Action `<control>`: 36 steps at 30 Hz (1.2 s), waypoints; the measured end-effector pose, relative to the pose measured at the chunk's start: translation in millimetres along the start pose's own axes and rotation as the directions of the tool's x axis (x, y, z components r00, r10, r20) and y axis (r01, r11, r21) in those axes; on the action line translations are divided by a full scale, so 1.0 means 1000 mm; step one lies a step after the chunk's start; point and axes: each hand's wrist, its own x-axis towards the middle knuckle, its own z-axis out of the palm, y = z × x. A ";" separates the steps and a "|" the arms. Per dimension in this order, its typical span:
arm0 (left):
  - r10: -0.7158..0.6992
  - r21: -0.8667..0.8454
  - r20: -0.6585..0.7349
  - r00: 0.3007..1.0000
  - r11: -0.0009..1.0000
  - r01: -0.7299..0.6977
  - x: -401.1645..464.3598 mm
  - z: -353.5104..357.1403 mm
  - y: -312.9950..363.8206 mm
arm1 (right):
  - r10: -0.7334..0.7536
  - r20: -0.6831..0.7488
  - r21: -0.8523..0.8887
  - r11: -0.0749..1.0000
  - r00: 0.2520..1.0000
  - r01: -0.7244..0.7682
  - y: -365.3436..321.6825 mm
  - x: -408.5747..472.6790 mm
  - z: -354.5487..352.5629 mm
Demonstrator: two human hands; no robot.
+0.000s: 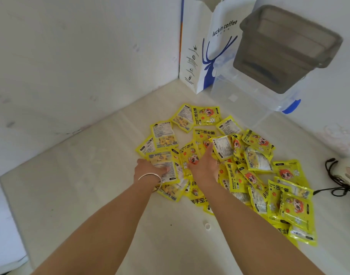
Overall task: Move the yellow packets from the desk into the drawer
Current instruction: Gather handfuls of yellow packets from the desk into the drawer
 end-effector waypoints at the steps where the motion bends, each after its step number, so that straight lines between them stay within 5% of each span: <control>1: 0.006 -0.014 -0.001 1.000 1.000 -0.006 0.002 -0.001 -0.004 | -0.003 0.005 0.025 1.000 1.000 0.003 -0.001 -0.001 0.000; 6: 0.171 0.144 -0.066 0.983 0.977 -0.160 -0.006 -0.009 -0.018 | 0.058 0.049 0.086 0.994 0.997 -0.062 0.004 -0.002 -0.014; 11: 0.380 0.222 0.051 0.923 0.897 -0.382 -0.021 0.010 -0.019 | 0.083 0.100 0.164 0.981 0.991 -0.099 0.015 -0.012 -0.025; 19: 0.350 0.222 0.106 0.931 0.904 -0.365 -0.038 0.021 -0.013 | 0.242 0.240 0.323 0.893 0.940 -0.312 0.042 -0.032 -0.004; 24: 0.297 -0.048 0.121 0.947 0.955 -0.293 -0.047 0.020 -0.018 | 0.221 0.305 0.557 0.747 0.926 -0.362 0.050 -0.043 0.003; 28: 0.316 -0.284 0.211 0.925 0.925 -0.252 -0.050 0.012 -0.012 | 0.098 0.335 0.783 0.525 0.937 -0.334 0.060 -0.052 -0.010; 36: 0.407 -0.254 0.404 0.819 0.910 -0.327 -0.110 0.046 0.037 | 0.108 0.226 0.934 0.259 0.968 -0.247 0.121 -0.076 -0.052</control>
